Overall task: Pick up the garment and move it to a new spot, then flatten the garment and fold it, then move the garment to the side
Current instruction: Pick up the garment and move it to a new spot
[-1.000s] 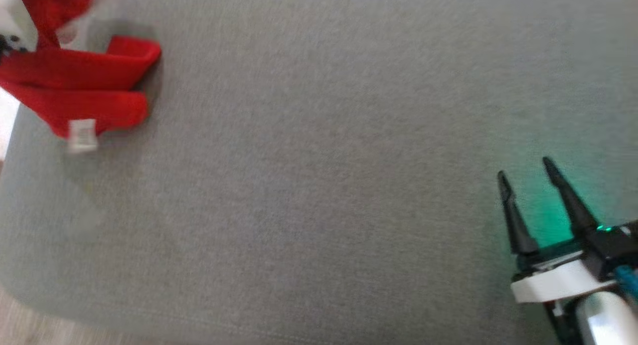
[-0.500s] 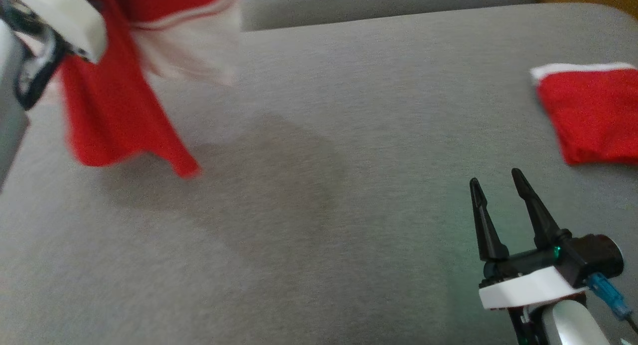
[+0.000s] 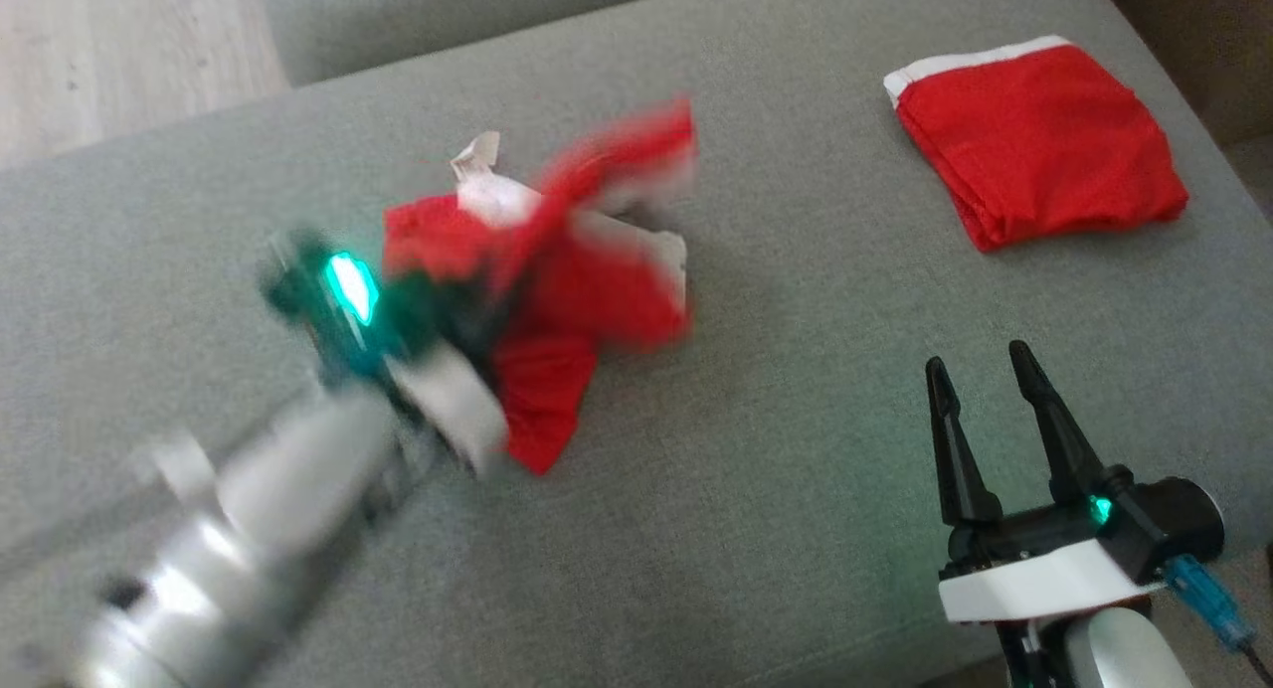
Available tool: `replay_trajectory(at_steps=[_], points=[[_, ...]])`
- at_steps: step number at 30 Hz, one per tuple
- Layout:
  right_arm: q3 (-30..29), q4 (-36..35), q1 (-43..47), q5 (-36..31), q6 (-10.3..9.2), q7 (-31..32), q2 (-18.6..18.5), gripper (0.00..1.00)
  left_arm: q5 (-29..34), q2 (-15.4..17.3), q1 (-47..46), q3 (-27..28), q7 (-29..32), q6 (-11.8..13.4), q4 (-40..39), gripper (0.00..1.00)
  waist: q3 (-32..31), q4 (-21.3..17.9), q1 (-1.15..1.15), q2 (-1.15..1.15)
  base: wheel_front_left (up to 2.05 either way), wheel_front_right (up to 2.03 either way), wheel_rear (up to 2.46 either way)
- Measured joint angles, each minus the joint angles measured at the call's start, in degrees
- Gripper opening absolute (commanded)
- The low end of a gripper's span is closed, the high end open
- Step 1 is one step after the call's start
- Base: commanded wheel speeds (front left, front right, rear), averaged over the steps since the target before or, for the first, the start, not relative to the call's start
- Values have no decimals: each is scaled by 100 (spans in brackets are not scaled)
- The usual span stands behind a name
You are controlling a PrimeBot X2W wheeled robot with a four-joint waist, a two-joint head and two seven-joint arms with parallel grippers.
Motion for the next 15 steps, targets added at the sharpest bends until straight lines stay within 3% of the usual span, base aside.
replay_trajectory(at_steps=[4,5,6,11,15], points=[[-32,13,-1,0,0,0,21,100,-3,-443,1119,-146,-78,205,259,2,133,-27,0,0,0,0,0],[-32,35,-3,0,0,0,23,100,-3,-533,1296,-134,-113,271,286,91,124,-9,0,0,0,0,0],[-27,71,-2,9,0,0,32,100,34,-604,1442,9,-113,387,191,100,99,15,0,0,0,0,0],[-18,345,45,159,0,0,71,100,421,-870,1844,1068,-129,918,-723,100,-196,209,-1,0,0,0,0],[-59,548,285,208,0,1,75,100,692,-973,2724,1735,-137,1221,-1359,100,-571,432,-3,0,0,0,0]])
